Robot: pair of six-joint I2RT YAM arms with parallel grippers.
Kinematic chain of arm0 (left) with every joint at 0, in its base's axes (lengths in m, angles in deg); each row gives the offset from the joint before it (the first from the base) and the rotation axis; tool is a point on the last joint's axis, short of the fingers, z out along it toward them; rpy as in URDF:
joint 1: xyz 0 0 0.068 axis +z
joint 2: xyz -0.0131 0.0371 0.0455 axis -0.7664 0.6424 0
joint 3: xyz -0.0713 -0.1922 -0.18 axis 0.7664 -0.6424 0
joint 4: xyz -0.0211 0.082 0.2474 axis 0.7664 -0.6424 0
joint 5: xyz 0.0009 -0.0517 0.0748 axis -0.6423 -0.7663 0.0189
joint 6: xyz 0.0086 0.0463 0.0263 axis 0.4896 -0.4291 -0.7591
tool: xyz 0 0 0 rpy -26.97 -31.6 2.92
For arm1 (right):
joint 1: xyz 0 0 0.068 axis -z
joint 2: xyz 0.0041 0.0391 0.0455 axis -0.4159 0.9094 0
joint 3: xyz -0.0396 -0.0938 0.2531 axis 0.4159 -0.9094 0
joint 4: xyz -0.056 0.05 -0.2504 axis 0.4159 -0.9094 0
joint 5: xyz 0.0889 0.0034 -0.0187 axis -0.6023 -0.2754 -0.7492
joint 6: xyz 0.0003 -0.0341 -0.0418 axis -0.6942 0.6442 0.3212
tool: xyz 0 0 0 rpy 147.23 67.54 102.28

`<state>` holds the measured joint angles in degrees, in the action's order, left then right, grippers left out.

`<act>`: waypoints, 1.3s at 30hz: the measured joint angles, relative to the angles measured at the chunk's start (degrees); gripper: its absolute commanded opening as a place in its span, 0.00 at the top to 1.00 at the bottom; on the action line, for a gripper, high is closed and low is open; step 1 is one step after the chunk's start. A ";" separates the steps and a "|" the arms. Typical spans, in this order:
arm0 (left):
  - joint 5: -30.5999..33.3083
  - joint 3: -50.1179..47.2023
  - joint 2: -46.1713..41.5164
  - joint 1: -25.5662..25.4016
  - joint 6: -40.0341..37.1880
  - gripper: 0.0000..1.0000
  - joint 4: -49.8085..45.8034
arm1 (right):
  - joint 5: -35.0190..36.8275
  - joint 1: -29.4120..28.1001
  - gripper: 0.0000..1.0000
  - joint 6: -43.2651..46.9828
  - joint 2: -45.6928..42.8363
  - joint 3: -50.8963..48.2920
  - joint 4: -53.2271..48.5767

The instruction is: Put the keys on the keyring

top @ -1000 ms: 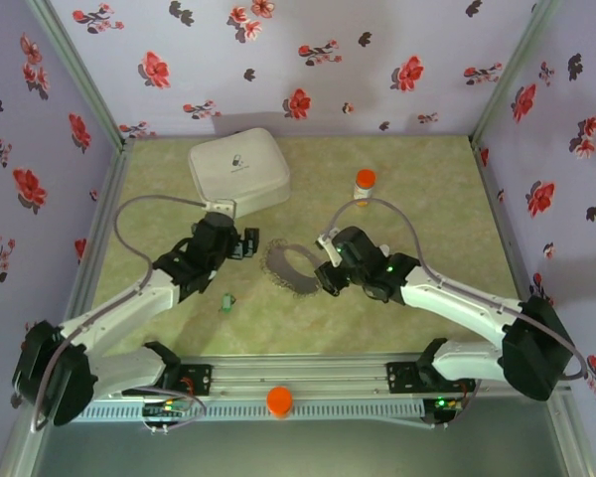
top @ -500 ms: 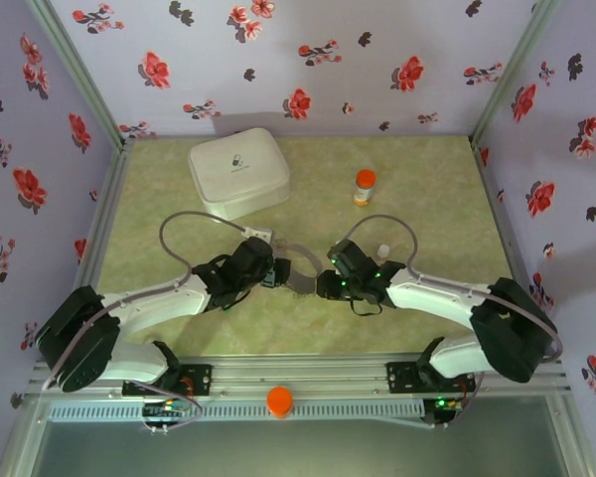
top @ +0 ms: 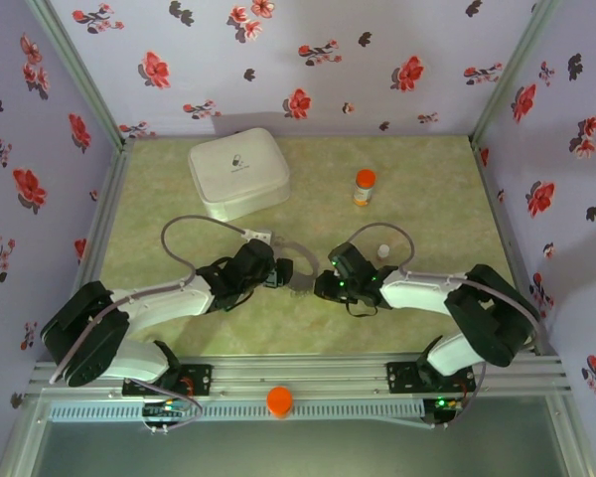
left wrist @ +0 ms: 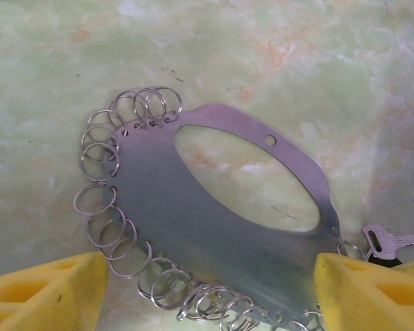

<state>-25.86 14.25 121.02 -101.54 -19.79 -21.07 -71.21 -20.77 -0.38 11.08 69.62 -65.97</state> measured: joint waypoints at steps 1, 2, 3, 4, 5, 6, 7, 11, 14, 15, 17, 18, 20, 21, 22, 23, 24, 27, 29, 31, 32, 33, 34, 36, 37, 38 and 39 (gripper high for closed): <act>0.00 -0.17 -0.02 0.00 0.00 0.21 0.11 | -0.28 0.00 0.78 -0.17 0.15 -0.09 0.48; 0.00 -0.46 -0.04 0.00 0.02 0.21 0.22 | -0.52 0.00 0.78 -0.39 0.20 -0.22 0.90; 0.00 -0.72 -0.11 0.00 0.00 0.21 0.22 | -0.70 0.04 0.78 -0.44 0.20 -0.39 1.18; 0.00 -1.03 -0.15 0.00 0.02 0.21 0.17 | -0.79 0.09 0.79 -0.55 0.20 -0.55 1.46; 0.00 -1.31 -0.22 0.00 0.02 0.21 0.17 | -0.83 0.11 0.79 -0.59 0.20 -0.68 1.66; 0.02 -1.57 -0.37 0.00 0.02 0.21 0.17 | -0.92 0.13 0.78 -0.61 0.17 -0.74 1.64; 0.02 -1.84 -0.59 0.00 0.02 0.21 0.13 | -1.05 0.20 0.77 -0.59 0.11 -0.74 1.62; 0.00 -2.49 -1.97 0.42 0.24 0.21 0.11 | -0.72 0.42 0.64 -0.24 -3.06 -0.70 -1.36; -0.02 -3.02 -3.54 1.68 0.33 0.22 -0.26 | 0.15 0.52 0.63 -0.37 -7.13 -0.44 -4.70; -0.02 -3.23 -4.11 2.14 0.39 0.22 -0.33 | 0.37 0.52 0.64 -0.39 -8.04 -0.20 -5.46; 0.00 -3.89 -5.42 3.04 0.39 0.22 -0.50 | 0.66 0.52 0.65 -0.90 -9.18 0.24 -6.01; 0.00 -4.13 -5.81 3.28 0.39 0.22 -0.55 | 0.74 0.52 0.65 -1.20 -9.25 0.39 -6.08; 0.00 -4.50 -6.43 3.78 0.39 0.22 -0.87 | 0.68 0.52 0.65 -2.32 -8.76 0.48 -5.99; -0.02 -4.55 -6.47 3.91 0.39 0.22 -1.11 | 0.55 0.52 0.66 -2.64 -8.33 0.48 -5.95; -0.02 -4.55 -6.51 3.96 0.39 0.22 -1.20 | 0.33 0.52 0.66 -3.28 -7.67 0.48 -5.77; -0.02 -4.55 -6.51 3.96 0.39 0.22 -1.22 | 0.02 0.52 0.66 -3.87 -6.86 0.48 -5.33; -0.02 -4.55 -6.51 3.96 0.39 0.22 -1.20 | -0.24 0.52 0.67 -4.20 -6.16 0.48 -4.92; -0.02 -4.55 -6.51 4.00 0.39 0.22 -1.18 | -0.85 0.52 0.68 -5.38 -4.13 0.48 -3.67; -0.07 -4.55 -6.51 4.07 0.39 0.22 -1.18 | -1.25 0.52 0.69 -5.75 -3.17 0.52 -3.06; -0.24 -4.55 -6.51 4.22 0.39 0.22 -1.16 | -1.73 0.52 0.70 -6.32 -2.38 0.68 -2.38; -0.31 -4.55 -6.51 4.28 0.39 0.22 -1.16 | -2.05 0.52 0.71 -6.49 -1.97 0.72 -1.68; -0.39 -4.55 -6.51 4.35 0.39 0.22 -1.16 | -2.19 0.52 0.72 -6.64 -1.62 0.76 -1.25; -0.44 -4.55 -6.51 4.39 0.39 0.22 -1.14 | -2.51 0.52 0.73 -6.86 -1.20 0.81 -0.68; -0.46 -4.55 -6.51 4.55 0.39 0.22 -1.14 | -3.02 0.52 0.74 -7.02 -0.52 0.87 0.15; -0.46 -4.55 -6.51 4.66 0.37 0.22 -1.14 | -3.21 0.52 0.74 -7.04 -0.24 0.90 0.39; -0.48 -4.55 -6.51 4.68 0.37 0.22 -1.14 | -3.37 0.52 0.75 -7.04 0.00 0.92 0.57; -0.48 -4.55 -6.51 4.70 0.37 0.22 -1.14 | -3.41 0.52 0.75 -7.04 0.15 0.92 0.72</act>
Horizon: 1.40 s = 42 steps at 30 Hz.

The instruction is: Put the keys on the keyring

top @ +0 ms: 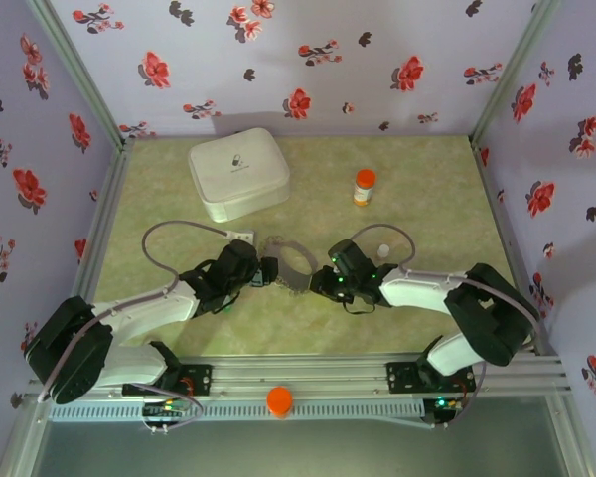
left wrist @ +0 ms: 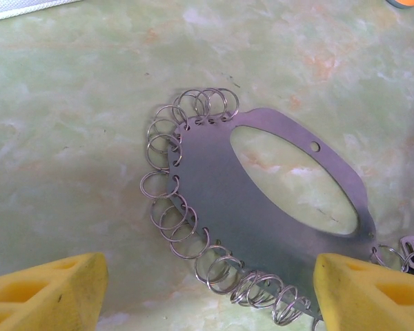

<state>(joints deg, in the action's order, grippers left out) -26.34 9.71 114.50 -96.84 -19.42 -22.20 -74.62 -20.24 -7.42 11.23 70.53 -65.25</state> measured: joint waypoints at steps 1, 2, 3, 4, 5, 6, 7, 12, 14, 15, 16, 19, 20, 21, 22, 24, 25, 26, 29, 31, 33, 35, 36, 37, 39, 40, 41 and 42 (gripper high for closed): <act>0.00 0.00 0.00 0.00 0.02 0.22 0.00 | 0.00 0.00 0.76 -0.02 0.17 0.00 0.22; -0.04 0.00 0.00 0.00 0.00 0.22 0.02 | -0.02 0.00 0.76 -0.04 0.33 0.00 0.42; -0.13 0.00 0.00 0.00 0.00 0.22 0.02 | -0.02 0.00 0.77 -0.17 0.48 0.00 0.63; -0.28 0.00 0.00 0.07 0.02 0.22 0.04 | -0.11 0.00 0.77 -0.39 0.74 0.09 0.85; -0.42 0.00 0.00 0.11 0.02 0.22 0.04 | -0.15 0.00 0.78 -0.46 1.07 0.15 1.11; -0.44 0.00 0.00 0.17 0.02 0.22 0.07 | -0.15 0.00 0.78 -0.63 1.36 0.22 1.40; -0.46 0.00 0.00 0.22 0.00 0.22 0.09 | -0.17 0.00 0.79 -0.83 1.73 0.31 1.60; -0.87 0.00 0.02 0.33 0.00 0.22 0.31 | -0.20 0.04 0.92 -1.16 3.28 0.44 2.47; -0.96 0.00 0.02 0.37 0.00 0.22 0.39 | -0.35 0.20 0.98 -1.38 3.15 0.68 3.26; -0.98 0.00 0.02 0.39 0.00 0.22 0.42 | -0.28 0.20 1.00 -1.29 3.04 0.92 3.26; -1.03 0.00 0.02 0.48 -0.02 0.22 0.39 | -0.09 0.22 1.00 -1.27 2.84 1.01 3.10; -1.05 0.00 0.00 0.90 -0.17 0.22 0.37 | 0.50 0.26 1.00 -0.33 1.29 1.01 0.20; -1.05 0.00 -0.04 1.07 -0.22 0.22 0.35 | 0.74 0.28 1.00 0.48 0.26 1.01 -1.38; -1.05 0.00 -0.11 1.22 -0.24 0.22 0.31 | 1.01 0.31 1.00 1.36 -0.81 1.05 -3.04; -1.05 0.00 -0.31 1.49 -0.33 0.22 0.11 | 1.38 0.33 1.00 2.60 -2.12 1.09 -5.09; -1.05 0.00 -0.94 2.05 -0.48 0.22 -0.17 | 1.86 0.31 1.00 5.35 -3.87 1.92 -9.70; -1.05 0.00 -1.29 2.38 -0.66 0.22 -0.24 | 2.12 0.31 1.00 7.39 -4.52 2.64 -12.55; -1.09 0.02 -1.60 2.78 -0.87 0.22 -0.26 | 2.51 0.31 1.00 9.14 -4.87 3.26 -14.99; -1.49 0.31 -1.81 3.82 -1.70 0.22 -0.44 | 3.39 0.15 1.00 13.99 -5.40 4.33 -22.29; -1.79 0.59 -1.79 4.44 -1.99 0.22 -0.46 | 3.63 -0.04 1.00 16.22 -5.68 4.33 -26.62; -2.08 0.94 -1.73 4.87 -2.32 0.22 -0.46 | 3.85 -0.24 1.00 17.70 -6.25 4.33 -29.99; -2.43 1.51 -1.36 5.14 -2.67 0.22 -0.44 | 4.63 -0.24 1.00 18.88 -7.17 4.33 -32.37; -2.58 1.77 -1.07 5.20 -2.95 0.21 -0.39 | 5.16 -0.28 1.00 19.34 -7.50 4.33 -33.29; -2.73 2.03 -0.72 5.22 -3.19 0.22 -0.42 | 5.81 -0.28 1.00 19.91 -7.69 4.39 -34.27; -3.04 2.58 0.04 5.27 -3.69 0.22 -0.42 | 7.10 -0.28 1.00 21.09 -7.80 4.90 -35.89; -3.21 2.91 0.50 5.27 -3.96 0.21 -0.42 | 7.69 -0.28 1.00 21.70 -7.80 5.33 -36.48; -3.39 3.30 0.94 5.31 -4.44 0.21 -0.46 | 8.00 -0.28 1.00 22.27 -7.78 5.86 -36.92; -3.43 3.61 1.27 5.31 -4.79 0.21 -0.46 | 8.35 -0.28 1.00 22.91 -7.74 6.40 -37.18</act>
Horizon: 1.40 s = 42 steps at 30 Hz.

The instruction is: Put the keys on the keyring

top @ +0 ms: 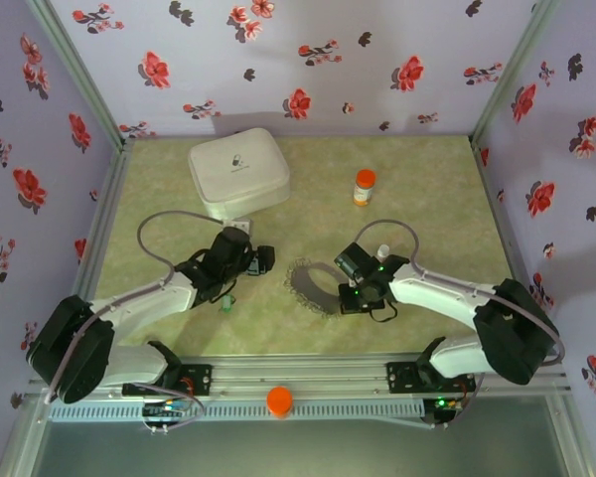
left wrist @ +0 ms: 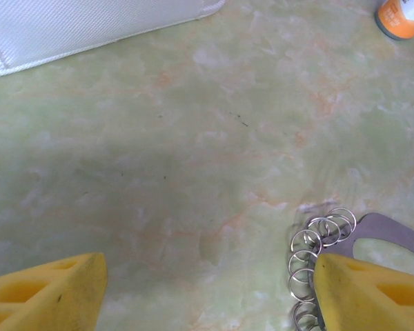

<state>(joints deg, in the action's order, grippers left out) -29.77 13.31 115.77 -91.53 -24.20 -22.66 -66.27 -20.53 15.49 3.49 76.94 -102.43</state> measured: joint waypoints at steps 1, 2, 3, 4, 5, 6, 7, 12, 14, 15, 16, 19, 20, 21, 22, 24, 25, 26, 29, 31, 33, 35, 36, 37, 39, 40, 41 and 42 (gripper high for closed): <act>-0.04 0.33 0.26 0.02 -0.37 0.21 0.00 | 0.24 0.00 1.00 0.70 0.35 0.81 -0.15; -0.17 0.57 0.37 0.04 -0.72 0.21 0.00 | 0.39 0.00 1.00 1.42 0.92 1.51 -0.15; -0.20 0.70 0.37 0.04 -1.11 0.21 0.04 | 0.44 0.00 1.00 1.97 1.66 2.16 -0.15; -0.24 0.76 0.37 0.07 -1.44 0.21 0.07 | 0.48 0.00 1.00 2.80 2.60 2.78 -0.15; -0.37 0.76 0.37 0.07 -1.66 0.21 0.15 | 0.61 0.00 1.00 3.48 3.65 3.30 -0.15; -0.42 0.76 0.37 0.04 -1.73 0.21 0.13 | 0.66 0.00 0.98 4.11 4.44 3.63 -0.24; -0.42 0.76 0.37 0.04 -1.79 0.21 0.15 | 0.81 0.00 0.95 4.81 5.31 3.98 -0.37; -0.42 0.76 0.39 0.04 -2.14 0.21 0.26 | 1.11 0.00 0.85 7.02 8.22 5.42 -1.11; -0.39 0.76 0.39 0.07 -2.14 0.21 0.37 | 1.11 0.00 0.85 7.50 8.94 5.64 -1.16; -0.39 0.76 0.44 0.07 -2.16 0.21 0.48 | 1.11 0.00 0.86 7.69 9.18 5.68 -1.16; -0.39 0.76 0.52 0.07 -2.19 0.21 0.57 | 1.11 0.00 0.87 7.85 9.40 5.70 -1.16; -0.42 0.76 0.90 0.07 -2.62 0.21 0.63 | 1.18 0.00 0.94 8.22 9.51 5.95 -1.22; -0.42 0.76 1.01 0.04 -2.78 0.21 0.63 | 1.31 0.00 0.97 8.26 9.51 6.05 -1.38; -0.42 0.81 1.11 0.07 -2.95 0.21 0.61 | 1.49 0.00 1.00 8.39 9.51 6.19 -1.57; -0.39 0.90 1.16 0.07 -3.04 0.21 0.59 | 1.75 0.00 1.00 8.46 9.46 6.34 -1.84; -0.39 1.11 1.16 0.07 -3.34 0.21 0.57 | 2.36 0.00 1.00 8.94 8.98 6.64 -2.58; -0.42 1.31 1.16 0.07 -3.56 0.21 0.50 | 2.58 0.00 1.00 9.22 8.22 6.73 -2.91; -0.42 1.51 1.11 0.07 -3.93 0.21 0.46 | 2.78 -0.02 1.00 9.64 7.15 6.88 -3.32; -1.44 2.40 0.72 0.20 -5.44 0.20 -0.33 | 2.78 -0.02 1.00 12.33 2.60 8.41 -4.81; -2.78 4.17 0.31 0.39 -7.10 0.22 -2.14 | 2.62 -0.02 1.00 15.08 -0.79 10.27 -4.90; -4.02 6.21 -0.52 0.50 -9.03 0.24 -3.28 | 2.05 0.00 1.00 18.43 -3.63 12.46 -4.33; -5.66 7.52 -2.43 0.76 -11.52 0.27 -3.56 | 0.55 0.00 1.00 22.82 -5.35 14.95 -3.21; -6.75 8.02 -3.52 1.03 -12.76 0.28 -3.82 | -0.35 0.00 1.00 24.61 -5.66 15.89 -2.54; -7.87 8.55 -4.63 1.33 -14.08 0.30 -4.33 | -1.73 0.00 1.00 26.88 -5.84 16.96 -1.55; -10.40 9.57 -6.84 1.99 -16.98 0.34 -5.29 | -4.72 0.00 1.00 30.71 -6.14 17.92 0.96; -11.93 9.90 -8.09 2.32 -18.73 0.35 -5.75 | -6.49 0.00 1.00 32.63 -6.56 17.90 2.38; -13.75 9.97 -9.42 2.71 -20.61 0.36 -6.12 | -8.35 0.00 1.00 34.49 -7.04 17.77 3.58; -15.39 9.94 -10.47 3.08 -22.16 0.38 -6.38 | -9.84 0.00 1.00 35.85 -7.54 17.51 4.70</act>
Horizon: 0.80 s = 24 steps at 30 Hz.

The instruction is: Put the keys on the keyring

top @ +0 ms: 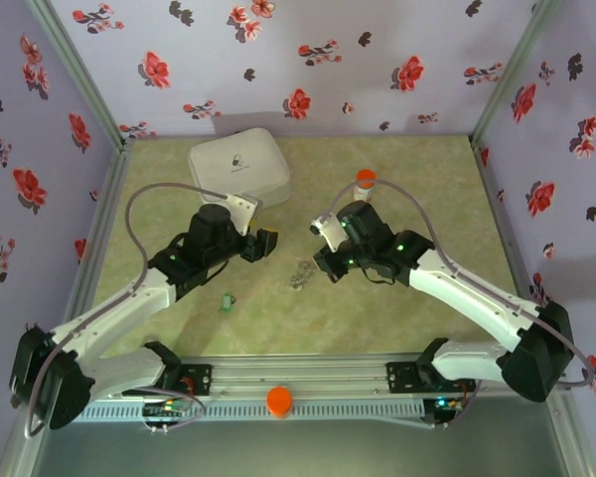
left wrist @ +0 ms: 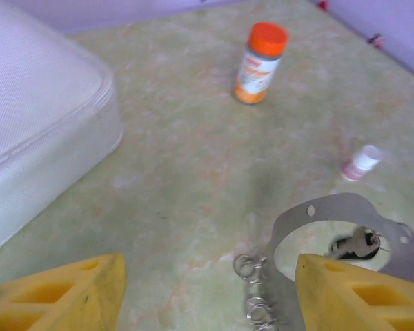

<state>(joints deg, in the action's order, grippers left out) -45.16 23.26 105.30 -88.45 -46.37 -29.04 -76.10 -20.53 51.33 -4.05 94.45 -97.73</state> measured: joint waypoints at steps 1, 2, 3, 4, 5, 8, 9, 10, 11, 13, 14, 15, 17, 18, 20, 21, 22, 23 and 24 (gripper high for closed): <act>-2.14 -0.15 -1.20 0.50 -1.90 0.41 -0.11 | -1.79 0.00 1.00 1.64 -0.70 -0.42 1.38; -4.33 -0.48 -2.34 0.96 -3.72 0.44 0.00 | -3.50 0.00 1.00 3.10 -1.46 -0.92 2.64; -6.21 -0.94 -3.21 1.22 -5.11 0.45 0.31 | -4.90 0.00 1.00 4.26 -2.08 -1.36 3.69; -8.46 -1.79 -4.22 1.42 -6.69 0.47 0.96 | -6.47 0.02 1.00 5.57 -2.67 -1.75 4.59; -10.75 -2.84 -5.09 1.53 -8.00 0.50 1.97 | -7.80 0.11 1.00 6.62 -2.99 -1.90 5.11; -17.31 -7.48 -7.34 1.53 -10.95 0.58 6.93 | -11.23 0.11 1.00 9.62 -3.17 -2.05 6.58; -19.04 -9.05 -7.82 1.53 -11.37 0.60 8.59 | -12.15 0.11 1.00 10.56 -3.21 -2.23 7.15; -21.05 -10.75 -8.22 1.53 -11.91 0.63 10.64 | -12.98 0.11 1.00 11.45 -3.34 -2.47 7.61; -23.32 -12.44 -8.37 1.57 -12.37 0.67 12.83 | -13.84 0.11 1.00 12.39 -3.56 -2.89 8.04; -27.36 -15.21 -8.26 1.57 -12.59 0.69 17.49 | -15.21 0.11 1.00 14.08 -4.22 -3.87 8.94; -29.55 -16.63 -8.17 1.57 -12.59 0.71 20.13 | -15.96 0.11 1.00 15.13 -4.57 -4.42 9.29; -31.21 -17.57 -7.96 1.57 -12.37 0.74 22.32 | -16.55 0.11 1.00 15.89 -4.83 -4.79 9.51; -34.77 -18.95 -6.88 1.55 -12.09 0.74 26.97 | -17.94 0.11 1.00 17.70 -5.14 -5.05 9.55; -35.87 -19.19 -6.38 1.55 -12.04 0.74 28.39 | -18.43 0.11 1.00 18.38 -5.18 -5.05 9.73; -38.51 -19.39 -5.01 1.51 -11.32 0.74 32.13 | -19.71 0.11 1.00 19.69 -5.38 -5.05 10.34; -39.56 -19.56 -4.37 1.51 -10.62 0.74 34.25 | -20.26 0.11 1.00 20.13 -5.38 -5.05 10.60; -40.74 -19.82 -3.58 1.51 -9.57 0.74 36.81 | -20.79 0.11 1.00 20.55 -5.38 -5.05 10.86; -41.97 -20.00 -2.80 1.51 -8.70 0.74 38.73 | -21.24 0.11 1.00 20.98 -5.38 -5.05 11.13; -43.17 -20.04 -1.95 1.51 -7.82 0.75 40.24 | -21.51 0.11 1.00 21.22 -5.38 -5.07 11.37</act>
<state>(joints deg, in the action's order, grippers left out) -88.33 3.21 103.36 -86.94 -54.19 11.19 -97.61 -20.42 72.56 -9.43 89.37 -86.36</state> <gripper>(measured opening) 0.258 0.048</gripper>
